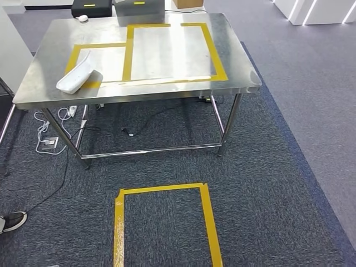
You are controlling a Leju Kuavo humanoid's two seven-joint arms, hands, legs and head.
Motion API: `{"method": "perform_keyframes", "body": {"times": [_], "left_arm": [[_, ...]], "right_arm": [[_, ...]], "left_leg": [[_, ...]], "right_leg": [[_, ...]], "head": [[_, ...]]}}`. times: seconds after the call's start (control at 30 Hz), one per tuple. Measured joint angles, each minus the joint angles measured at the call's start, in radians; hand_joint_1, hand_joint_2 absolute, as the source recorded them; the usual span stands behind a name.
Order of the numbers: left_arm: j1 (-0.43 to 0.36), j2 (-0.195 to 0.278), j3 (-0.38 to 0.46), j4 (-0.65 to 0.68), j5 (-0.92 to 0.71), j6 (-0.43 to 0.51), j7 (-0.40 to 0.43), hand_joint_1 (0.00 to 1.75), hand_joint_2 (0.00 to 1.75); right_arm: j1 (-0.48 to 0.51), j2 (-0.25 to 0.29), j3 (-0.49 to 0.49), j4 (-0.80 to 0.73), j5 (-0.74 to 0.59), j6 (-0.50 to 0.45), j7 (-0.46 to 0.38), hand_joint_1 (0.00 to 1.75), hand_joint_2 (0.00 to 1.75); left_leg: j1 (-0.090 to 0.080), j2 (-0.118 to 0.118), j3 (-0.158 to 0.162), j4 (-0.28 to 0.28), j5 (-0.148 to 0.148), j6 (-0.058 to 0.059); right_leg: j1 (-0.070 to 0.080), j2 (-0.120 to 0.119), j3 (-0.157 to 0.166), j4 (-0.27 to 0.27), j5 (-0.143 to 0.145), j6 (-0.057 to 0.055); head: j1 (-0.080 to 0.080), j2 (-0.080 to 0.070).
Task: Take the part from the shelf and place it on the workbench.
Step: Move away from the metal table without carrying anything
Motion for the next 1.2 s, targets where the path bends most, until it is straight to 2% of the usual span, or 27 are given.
{"method": "perform_keyframes", "body": {"times": [0.03,0.07,0.1,0.13,0.17,0.2,0.23,0.27,0.33,0.37,0.4,0.43,0.5,0.53,0.57,0.6,0.67,0.73,0.83,0.9,0.93,1.0,1.03,1.07,1.1,1.13,1.2], "left_arm": [[-0.006,-0.004,-0.005,0.03,-0.016,0.0,-0.001,0.0,0.0],[-0.013,-0.007,-0.013,0.062,-0.034,0.002,-0.002,0.0,0.0],[-0.019,-0.009,-0.023,0.091,-0.054,0.003,-0.003,0.0,0.0],[-0.024,-0.012,-0.034,0.117,-0.073,0.005,-0.002,0.0,0.0],[-0.029,-0.013,-0.046,0.139,-0.092,0.008,0.0,0.0,0.0],[-0.035,-0.015,-0.06,0.16,-0.111,0.011,0.003,0.0,0.0],[-0.04,-0.016,-0.074,0.18,-0.13,0.015,0.009,0.0,0.0],[-0.045,-0.016,-0.09,0.199,-0.147,0.018,0.015,0.0,0.0],[-0.051,-0.017,-0.118,0.23,-0.166,0.026,0.025,0.0,0.0],[-0.051,-0.017,-0.129,0.242,-0.168,0.031,0.027,0.0,0.0],[-0.051,-0.019,-0.137,0.251,-0.168,0.035,0.027,0.0,0.0],[-0.051,-0.02,-0.143,0.258,-0.167,0.037,0.027,0.0,0.0],[-0.052,-0.023,-0.152,0.269,-0.167,0.039,0.027,0.0,0.0],[-0.053,-0.023,-0.156,0.273,-0.167,0.039,0.027,0.0,0.0],[-0.053,-0.023,-0.16,0.275,-0.167,0.039,0.027,0.0,0.0],[-0.053,-0.023,-0.163,0.277,-0.167,0.039,0.027,0.0,0.0],[-0.054,-0.023,-0.169,0.279,-0.167,0.039,0.028,0.0,0.0],[-0.055,-0.023,-0.172,0.281,-0.168,0.039,0.029,0.0,0.0],[-0.055,-0.023,-0.178,0.285,-0.169,0.04,0.033,0.0,0.0],[-0.057,-0.025,-0.182,0.286,-0.17,0.042,0.034,0.0,0.0],[-0.057,-0.026,-0.184,0.286,-0.171,0.043,0.035,0.0,0.0],[-0.058,-0.027,-0.187,0.287,-0.172,0.045,0.036,0.0,0.0],[-0.058,-0.027,-0.188,0.287,-0.173,0.045,0.036,0.0,0.0],[-0.058,-0.028,-0.19,0.288,-0.174,0.045,0.036,0.0,0.0],[-0.058,-0.029,-0.19,0.289,-0.175,0.045,0.036,0.0,0.0],[-0.059,-0.029,-0.191,0.289,-0.175,0.045,0.036,0.0,0.0],[-0.06,-0.031,-0.192,0.29,-0.176,0.045,0.036,0.0,0.0]], "right_arm": [[0.0,-0.001,0.002,0.0,-0.006,-0.004,0.002,0.0,1.75],[0.0,-0.002,0.004,0.0,-0.012,-0.007,0.004,0.0,1.75],[-0.001,-0.004,0.006,0.0,-0.02,-0.009,0.004,0.0,1.75],[-0.001,-0.005,0.008,0.0,-0.029,-0.01,0.003,0.0,1.75],[-0.002,-0.006,0.009,0.0,-0.038,-0.01,0.001,0.0,1.31],[-0.004,-0.006,0.009,0.0,-0.049,-0.01,-0.002,0.0,0.87],[-0.006,-0.006,0.009,0.0,-0.059,-0.009,-0.005,0.0,0.44],[-0.007,-0.006,0.01,0.0,-0.068,-0.008,-0.006,0.0,0.0],[-0.005,-0.006,0.011,0.0,-0.082,-0.006,-0.008,0.0,0.0],[-0.003,-0.006,0.012,0.0,-0.086,-0.006,-0.008,0.0,0.0],[-0.002,-0.006,0.013,0.0,-0.09,-0.007,-0.008,0.0,0.0],[-0.002,-0.006,0.014,0.0,-0.092,-0.008,-0.008,0.0,0.0],[-0.001,-0.006,0.015,0.0,-0.097,-0.012,-0.009,0.0,0.0],[0.0,-0.006,0.015,0.0,-0.101,-0.013,-0.01,0.0,0.0],[0.001,-0.006,0.015,0.0,-0.107,-0.014,-0.01,0.0,0.0],[0.002,-0.006,0.015,0.0,-0.115,-0.015,-0.012,0.0,0.0],[0.003,-0.006,0.015,0.0,-0.131,-0.016,-0.017,0.0,0.0],[0.002,-0.006,0.015,-0.002,-0.143,-0.018,-0.021,0.0,0.0],[0.004,-0.007,0.014,-0.005,-0.154,-0.018,-0.023,0.0,0.0],[0.005,-0.008,0.014,-0.008,-0.161,-0.017,-0.023,0.0,0.0],[0.005,-0.009,0.014,-0.008,-0.164,-0.017,-0.023,0.0,0.0],[0.006,-0.01,0.015,-0.009,-0.167,-0.016,-0.024,0.0,0.0],[0.008,-0.01,0.015,-0.01,-0.168,-0.015,-0.024,0.0,0.0],[0.01,-0.01,0.015,-0.01,-0.169,-0.015,-0.023,0.0,0.0],[0.012,-0.01,0.015,-0.01,-0.171,-0.015,-0.023,0.0,0.0],[0.013,-0.011,0.015,-0.01,-0.172,-0.014,-0.023,0.0,0.0],[0.01,-0.013,0.015,-0.011,-0.175,-0.014,-0.022,0.0,0.0]], "left_leg": [[0.0,0.001,-0.013,0.001,0.01,-0.001],[0.0,0.002,-0.026,0.002,0.021,-0.003],[0.0,0.003,-0.039,0.004,0.03,-0.006],[0.001,0.003,-0.05,0.007,0.039,-0.009],[0.001,0.003,-0.059,0.011,0.046,-0.014],[-0.001,0.002,-0.067,0.017,0.052,-0.019],[-0.002,0.002,-0.071,0.022,0.058,-0.024],[-0.004,0.002,-0.073,0.024,0.064,-0.03],[-0.002,0.001,-0.076,0.026,0.073,-0.041],[-0.001,0.0,-0.081,0.034,0.064,-0.047],[0.001,-0.002,-0.09,0.059,0.038,-0.053],[0.003,-0.004,-0.105,0.104,-0.001,-0.057],[0.005,-0.005,-0.144,0.24,-0.089,-0.064],[0.005,-0.005,-0.154,0.294,-0.113,-0.065],[0.005,-0.005,-0.149,0.316,-0.117,-0.064],[0.005,-0.005,-0.125,0.296,-0.101,-0.061],[0.004,-0.007,-0.042,0.166,-0.046,-0.05],[0.0,-0.009,0.02,0.054,-0.018,-0.037],[-0.002,-0.007,0.028,0.019,-0.018,-0.025],[0.003,0.001,0.026,0.004,-0.013,-0.014],[0.006,0.006,0.025,-0.001,-0.009,-0.01],[0.005,0.018,0.019,0.0,-0.006,-0.006],[0.005,0.025,0.017,0.001,-0.006,-0.006],[0.004,0.032,0.015,0.003,-0.006,-0.006],[0.004,0.04,0.014,0.005,-0.006,-0.007],[0.005,0.048,0.014,0.007,-0.007,-0.008],[0.002,0.064,0.015,0.016,-0.012,-0.016]], "right_leg": [[-0.002,0.0,-0.004,0.047,-0.011,0.003],[-0.003,0.0,0.005,0.069,0.0,0.006],[-0.005,0.0,0.031,0.058,0.028,0.008],[-0.007,0.0,0.074,0.011,0.057,0.008],[-0.008,0.0,0.129,-0.06,0.069,0.008],[-0.008,0.001,0.184,-0.138,0.067,0.006],[-0.008,0.001,0.22,-0.196,0.055,0.0],[-0.007,0.002,0.239,-0.231,0.042,-0.008],[-0.005,0.0,0.236,-0.243,0.042,-0.028],[-0.005,-0.002,0.232,-0.243,0.048,-0.037],[-0.006,-0.004,0.227,-0.244,0.054,-0.046],[-0.006,-0.006,0.221,-0.245,0.061,-0.053],[-0.003,-0.009,0.207,-0.243,0.071,-0.059],[-0.002,-0.009,0.202,-0.242,0.075,-0.059],[0.0,-0.009,0.198,-0.241,0.078,-0.058],[0.001,-0.009,0.196,-0.239,0.081,-0.057],[0.002,-0.009,0.195,-0.235,0.082,-0.056],[0.005,-0.007,0.189,-0.23,0.084,-0.05],[0.005,-0.004,0.179,-0.227,0.089,-0.034],[0.005,-0.001,0.162,-0.201,0.069,-0.023],[0.004,0.0,0.14,-0.16,0.044,-0.017],[-0.002,0.0,0.073,-0.026,-0.018,-0.007],[-0.004,0.0,0.043,0.035,-0.036,-0.002],[-0.006,0.0,0.028,0.065,-0.035,0.001],[-0.008,-0.002,0.032,0.054,-0.015,0.003],[-0.01,-0.007,0.057,0.001,0.02,0.005],[-0.011,-0.045,0.124,-0.141,0.078,0.002]], "head": [[0.0,0.0],[0.0,0.0],[0.0,0.0],[0.0,0.0],[0.001,0.0],[0.002,0.0],[0.002,0.0],[0.001,0.0],[-0.001,0.0],[-0.003,0.0],[-0.005,0.0],[-0.006,0.0],[-0.008,0.0],[-0.008,0.0],[-0.008,0.0],[-0.008,0.0],[-0.008,0.0],[-0.007,0.0],[-0.008,0.0],[-0.005,0.0],[-0.002,0.0],[0.002,0.0],[0.003,0.0],[0.003,0.0],[0.003,0.0],[0.003,0.0],[0.004,0.0]]}}
